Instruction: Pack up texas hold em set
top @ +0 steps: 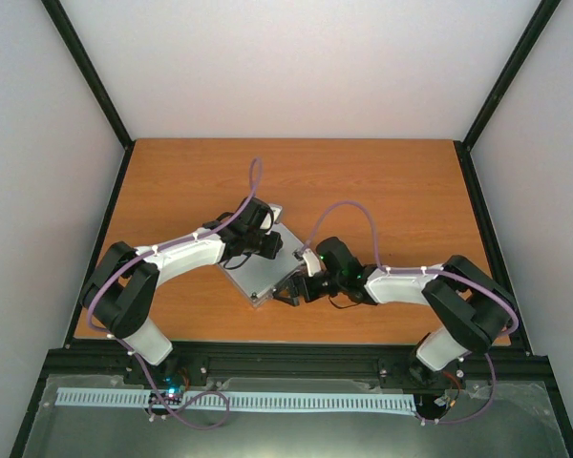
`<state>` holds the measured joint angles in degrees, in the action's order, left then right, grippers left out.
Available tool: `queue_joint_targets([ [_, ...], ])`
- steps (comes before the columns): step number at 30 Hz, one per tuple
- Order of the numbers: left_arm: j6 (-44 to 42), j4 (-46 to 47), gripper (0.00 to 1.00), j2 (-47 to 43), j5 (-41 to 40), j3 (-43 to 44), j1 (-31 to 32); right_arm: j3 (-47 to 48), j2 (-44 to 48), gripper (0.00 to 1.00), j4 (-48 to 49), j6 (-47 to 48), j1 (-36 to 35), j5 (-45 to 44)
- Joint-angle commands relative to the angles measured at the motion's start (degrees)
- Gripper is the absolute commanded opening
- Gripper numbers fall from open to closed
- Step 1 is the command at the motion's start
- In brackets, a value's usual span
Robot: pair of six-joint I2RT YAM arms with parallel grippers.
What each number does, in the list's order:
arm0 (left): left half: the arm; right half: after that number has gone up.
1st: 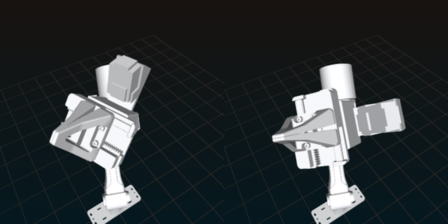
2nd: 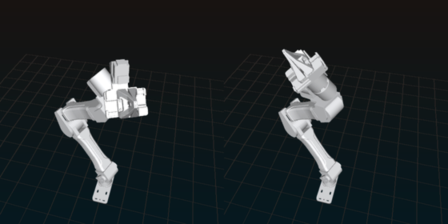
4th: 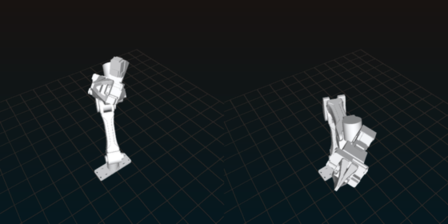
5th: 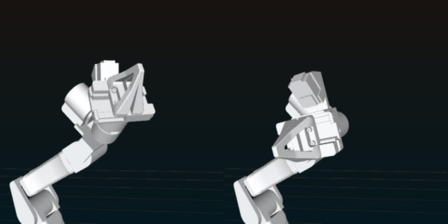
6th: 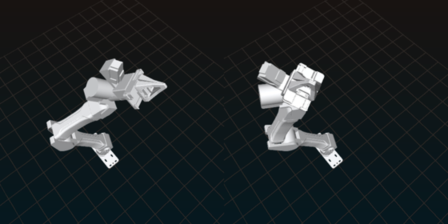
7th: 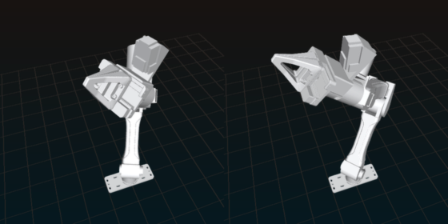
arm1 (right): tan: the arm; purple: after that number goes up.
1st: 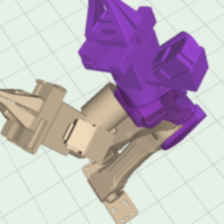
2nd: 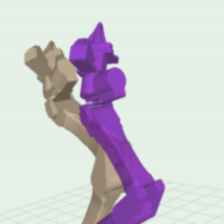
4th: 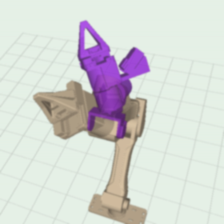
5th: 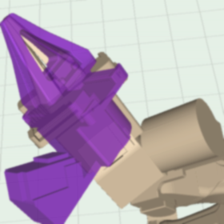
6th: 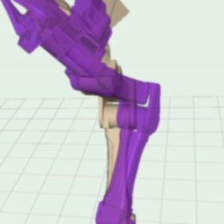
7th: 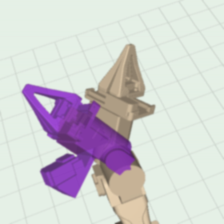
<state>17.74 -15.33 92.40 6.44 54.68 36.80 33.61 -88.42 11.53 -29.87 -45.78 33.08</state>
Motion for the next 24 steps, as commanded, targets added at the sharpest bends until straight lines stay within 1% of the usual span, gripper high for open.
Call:
queue_joint_targets([
  [1,-0.60,-7.50,0.23,3.33,-0.63,-2.29,0.21,0.44,-1.45,0.98,3.66,-2.31,-1.14,6.02],
  [24,-0.43,-6.68,0.23,3.35,-0.12,-2.91,0.19,5.93,-3.84,0.98,6.96,-5.64,-1.94,5.30],
])
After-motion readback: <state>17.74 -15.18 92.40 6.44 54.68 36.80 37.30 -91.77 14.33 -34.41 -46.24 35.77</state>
